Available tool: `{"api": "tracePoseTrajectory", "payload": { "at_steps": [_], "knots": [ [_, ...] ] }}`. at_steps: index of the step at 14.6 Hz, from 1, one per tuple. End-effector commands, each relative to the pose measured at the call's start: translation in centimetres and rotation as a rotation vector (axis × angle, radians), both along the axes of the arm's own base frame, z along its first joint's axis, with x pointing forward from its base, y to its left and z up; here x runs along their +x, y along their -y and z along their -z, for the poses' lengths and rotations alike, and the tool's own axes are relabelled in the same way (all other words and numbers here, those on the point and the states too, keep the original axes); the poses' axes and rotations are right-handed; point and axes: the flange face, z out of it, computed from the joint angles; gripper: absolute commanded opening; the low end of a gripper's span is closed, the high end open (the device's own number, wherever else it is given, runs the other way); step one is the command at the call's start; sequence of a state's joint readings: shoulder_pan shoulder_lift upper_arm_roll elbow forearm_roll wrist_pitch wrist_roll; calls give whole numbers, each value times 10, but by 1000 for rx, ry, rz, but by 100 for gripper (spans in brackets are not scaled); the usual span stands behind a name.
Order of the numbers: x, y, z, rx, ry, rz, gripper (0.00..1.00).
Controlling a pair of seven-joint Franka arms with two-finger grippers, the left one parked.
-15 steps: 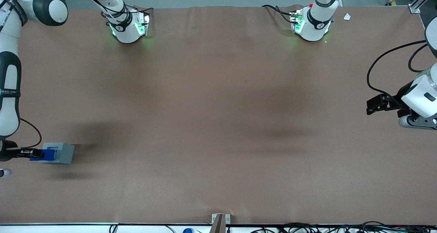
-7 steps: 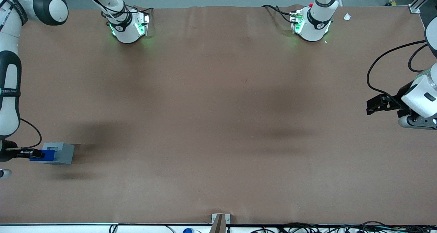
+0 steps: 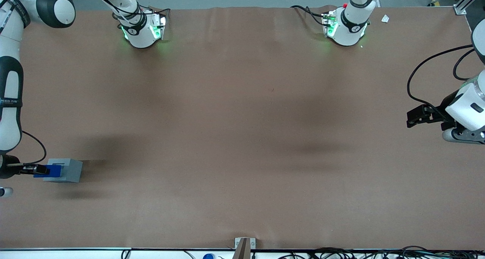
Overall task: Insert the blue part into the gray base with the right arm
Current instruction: 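Press the blue block down into the gray base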
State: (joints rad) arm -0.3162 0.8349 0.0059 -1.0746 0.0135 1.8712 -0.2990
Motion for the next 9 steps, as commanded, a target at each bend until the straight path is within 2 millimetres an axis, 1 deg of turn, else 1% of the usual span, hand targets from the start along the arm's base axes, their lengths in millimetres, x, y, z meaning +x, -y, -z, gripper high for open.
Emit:
{"api": "tracePoseTrajectory", "payload": {
  "at_steps": [1, 9],
  "knots": [
    [-15, 8, 6, 18, -23, 34, 0],
    [-19, 10, 13, 22, -34, 36, 0]
  ]
}}
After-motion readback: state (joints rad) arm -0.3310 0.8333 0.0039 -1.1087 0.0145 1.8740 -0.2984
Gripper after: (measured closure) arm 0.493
